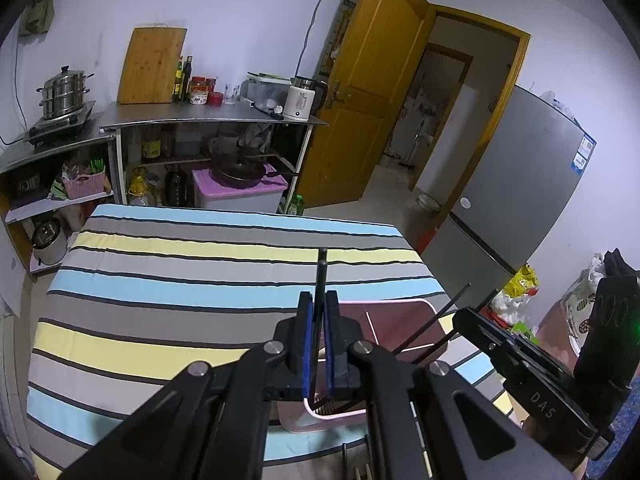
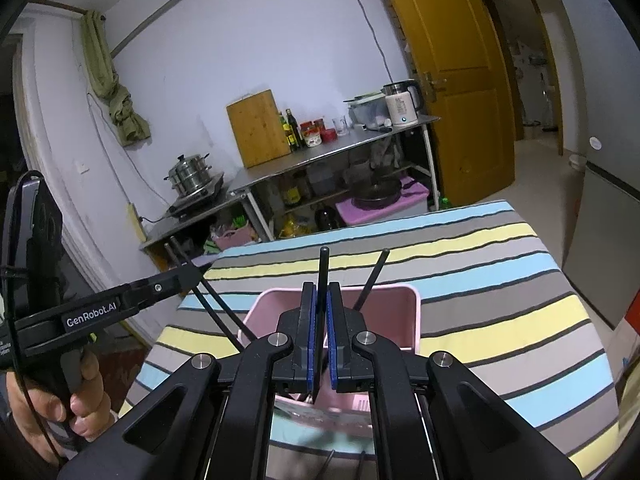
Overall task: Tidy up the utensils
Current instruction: 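Open both tools to drop the chopsticks into the pink basket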
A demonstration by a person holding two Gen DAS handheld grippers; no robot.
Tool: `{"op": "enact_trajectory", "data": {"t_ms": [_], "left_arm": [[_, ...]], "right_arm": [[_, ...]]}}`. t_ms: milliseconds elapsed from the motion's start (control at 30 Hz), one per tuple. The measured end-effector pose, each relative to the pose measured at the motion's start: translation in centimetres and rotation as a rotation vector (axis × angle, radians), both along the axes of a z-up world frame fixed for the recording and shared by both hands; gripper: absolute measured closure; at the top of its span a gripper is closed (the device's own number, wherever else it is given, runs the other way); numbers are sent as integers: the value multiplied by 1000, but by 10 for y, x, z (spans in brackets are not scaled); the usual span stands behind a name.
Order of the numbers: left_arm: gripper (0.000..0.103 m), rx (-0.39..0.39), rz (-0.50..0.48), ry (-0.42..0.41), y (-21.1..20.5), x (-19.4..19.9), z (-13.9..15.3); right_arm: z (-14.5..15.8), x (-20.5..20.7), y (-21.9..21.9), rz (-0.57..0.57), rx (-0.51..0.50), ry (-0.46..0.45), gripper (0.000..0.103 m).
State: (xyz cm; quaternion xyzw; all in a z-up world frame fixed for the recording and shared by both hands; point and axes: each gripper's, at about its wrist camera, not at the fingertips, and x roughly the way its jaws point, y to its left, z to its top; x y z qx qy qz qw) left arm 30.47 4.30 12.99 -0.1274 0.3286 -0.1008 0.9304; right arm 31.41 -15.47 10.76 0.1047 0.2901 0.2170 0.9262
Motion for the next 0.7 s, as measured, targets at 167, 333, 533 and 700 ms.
{"op": "enact_trajectory", "data": {"t_ms": [167, 333, 533, 700], "left_arm": [[73, 23, 5, -24, 0, -8, 6], [68, 39, 18, -62, 5, -25, 17], [67, 34, 31, -96, 11, -54, 23], [67, 36, 27, -106, 9, -83, 17]], "right_arm": [[5, -4, -4, 0, -18, 2, 92], [14, -22, -13, -9, -24, -29, 89], [22, -50, -23, -15, -34, -63, 89], [19, -77, -33, -22, -35, -65, 89]]}}
